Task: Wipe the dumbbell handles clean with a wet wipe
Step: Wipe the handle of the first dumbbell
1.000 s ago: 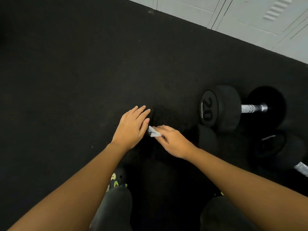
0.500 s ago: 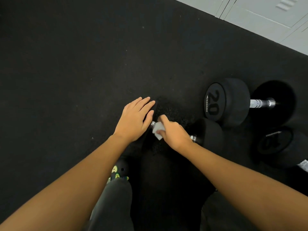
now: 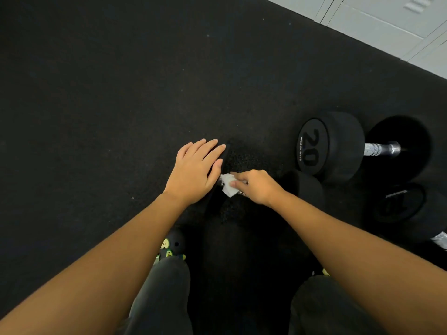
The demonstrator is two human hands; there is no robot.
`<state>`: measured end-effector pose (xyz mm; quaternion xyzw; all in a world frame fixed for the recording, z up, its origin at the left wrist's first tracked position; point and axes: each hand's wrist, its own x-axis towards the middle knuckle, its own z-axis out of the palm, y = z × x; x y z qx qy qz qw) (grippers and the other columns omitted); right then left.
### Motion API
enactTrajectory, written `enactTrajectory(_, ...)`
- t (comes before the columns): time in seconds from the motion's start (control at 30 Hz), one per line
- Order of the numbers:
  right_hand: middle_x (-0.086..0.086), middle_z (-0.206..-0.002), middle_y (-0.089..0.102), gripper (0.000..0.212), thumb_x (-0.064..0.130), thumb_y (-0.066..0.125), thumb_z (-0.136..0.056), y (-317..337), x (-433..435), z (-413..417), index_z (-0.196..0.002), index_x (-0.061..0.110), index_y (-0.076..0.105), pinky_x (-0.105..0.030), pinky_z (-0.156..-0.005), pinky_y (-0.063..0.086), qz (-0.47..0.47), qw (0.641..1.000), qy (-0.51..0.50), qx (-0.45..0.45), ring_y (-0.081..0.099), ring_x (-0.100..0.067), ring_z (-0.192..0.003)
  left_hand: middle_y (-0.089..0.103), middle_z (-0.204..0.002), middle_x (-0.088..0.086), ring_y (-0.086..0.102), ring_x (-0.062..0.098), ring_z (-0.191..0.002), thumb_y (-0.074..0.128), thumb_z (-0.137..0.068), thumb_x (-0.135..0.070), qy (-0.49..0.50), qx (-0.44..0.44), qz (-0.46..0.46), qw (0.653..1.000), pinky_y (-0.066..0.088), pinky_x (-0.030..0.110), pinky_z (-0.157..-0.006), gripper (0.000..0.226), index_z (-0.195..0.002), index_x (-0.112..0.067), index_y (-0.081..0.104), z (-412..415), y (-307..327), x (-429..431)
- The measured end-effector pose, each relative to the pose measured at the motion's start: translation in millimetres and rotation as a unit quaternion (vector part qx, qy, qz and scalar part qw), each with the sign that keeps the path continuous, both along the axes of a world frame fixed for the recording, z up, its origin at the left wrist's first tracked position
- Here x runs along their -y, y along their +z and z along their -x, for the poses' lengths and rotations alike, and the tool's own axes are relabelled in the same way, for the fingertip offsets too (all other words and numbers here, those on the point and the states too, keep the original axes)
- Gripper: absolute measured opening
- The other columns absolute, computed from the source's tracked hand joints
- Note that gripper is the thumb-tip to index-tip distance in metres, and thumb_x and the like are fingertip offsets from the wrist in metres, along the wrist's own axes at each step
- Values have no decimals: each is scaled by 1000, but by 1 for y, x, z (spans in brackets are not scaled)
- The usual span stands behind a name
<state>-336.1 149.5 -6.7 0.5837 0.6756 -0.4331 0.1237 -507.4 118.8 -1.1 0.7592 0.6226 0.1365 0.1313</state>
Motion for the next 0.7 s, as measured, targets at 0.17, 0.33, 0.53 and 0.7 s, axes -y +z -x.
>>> enactTrajectory(0.17, -10, -130, 55, 42, 34, 37, -99, 3, 4, 15, -140, 25, 37, -41, -107, 32, -44, 996, 62, 41, 48, -28, -122, 56, -132, 5, 48, 26, -126, 29, -94, -33, 2, -9, -11, 1000, 23, 38, -107, 47, -129, -16, 56, -1, -3, -2)
enactTrajectory(0.33, -1, -139, 49, 46, 26, 35, -100, 3, 14, 3, -145, 21, 27, -40, -115, -3, -153, 968, 185, 69, 31, -16, -137, 56, -133, 4, 48, 25, -126, 29, -94, -33, -1, -13, -11, 1000, 21, 37, -107, 47, -129, -17, 55, 1, -2, -1)
enactTrajectory(0.53, -7, -134, 54, 45, 36, 36, -99, 3, 4, -3, -141, 19, 37, -37, -116, 8, -92, 983, 143, 70, 40, -20, -131, 57, -132, 5, 49, 25, -124, 29, -94, -32, -1, -23, -14, 1000, 26, 41, -107, 47, -129, -17, 56, 0, -2, -2)
enactTrajectory(0.7, -11, -114, 62, 31, 25, 40, -98, -5, 0, 26, -124, 13, 51, -38, -104, 34, -59, 990, 110, 59, 52, -27, -115, 57, -132, 5, 50, 26, -124, 29, -94, -32, -6, -35, -12, 999, 26, 43, -107, 47, -129, -16, 56, -2, -2, -5)
